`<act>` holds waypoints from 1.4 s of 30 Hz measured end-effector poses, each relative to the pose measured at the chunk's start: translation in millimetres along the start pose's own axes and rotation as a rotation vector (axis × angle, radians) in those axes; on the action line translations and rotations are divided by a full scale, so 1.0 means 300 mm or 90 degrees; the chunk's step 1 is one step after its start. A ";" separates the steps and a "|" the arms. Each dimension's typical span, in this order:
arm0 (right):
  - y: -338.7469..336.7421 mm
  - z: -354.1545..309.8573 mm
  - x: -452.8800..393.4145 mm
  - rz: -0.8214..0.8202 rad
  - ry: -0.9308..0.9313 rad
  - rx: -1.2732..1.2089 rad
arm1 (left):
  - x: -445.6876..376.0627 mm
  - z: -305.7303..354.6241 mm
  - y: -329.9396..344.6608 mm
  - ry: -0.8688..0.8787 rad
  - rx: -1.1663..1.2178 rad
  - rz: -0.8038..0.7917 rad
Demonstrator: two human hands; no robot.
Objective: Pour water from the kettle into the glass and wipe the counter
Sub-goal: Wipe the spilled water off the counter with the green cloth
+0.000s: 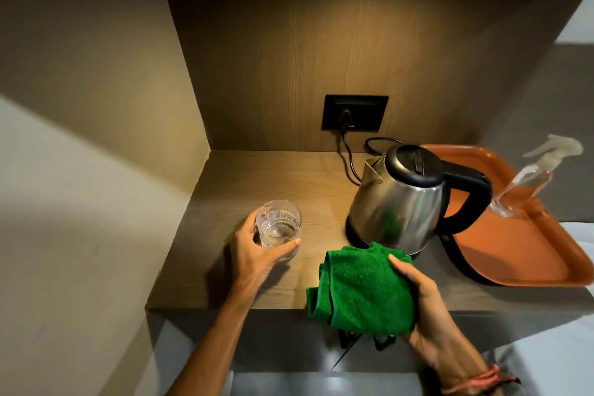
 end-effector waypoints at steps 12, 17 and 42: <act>0.121 -0.028 0.004 -0.121 -0.047 0.133 | 0.123 0.130 -0.077 0.059 0.027 0.116; 0.142 -0.067 0.058 -0.125 -0.094 0.139 | 0.255 0.290 -0.042 -0.084 0.270 -0.135; -0.765 -0.754 0.012 0.349 -0.192 0.603 | 0.341 0.508 1.217 -0.055 0.009 -0.305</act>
Point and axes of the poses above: each hand's wrist, its own x-axis away from the middle knuckle, its own y-axis out of the palm, z = x × y, the point moved 4 cm from there along -x, towards the middle knuckle, and after that the axes turned 6 degrees about y, right-handed, at the moved point
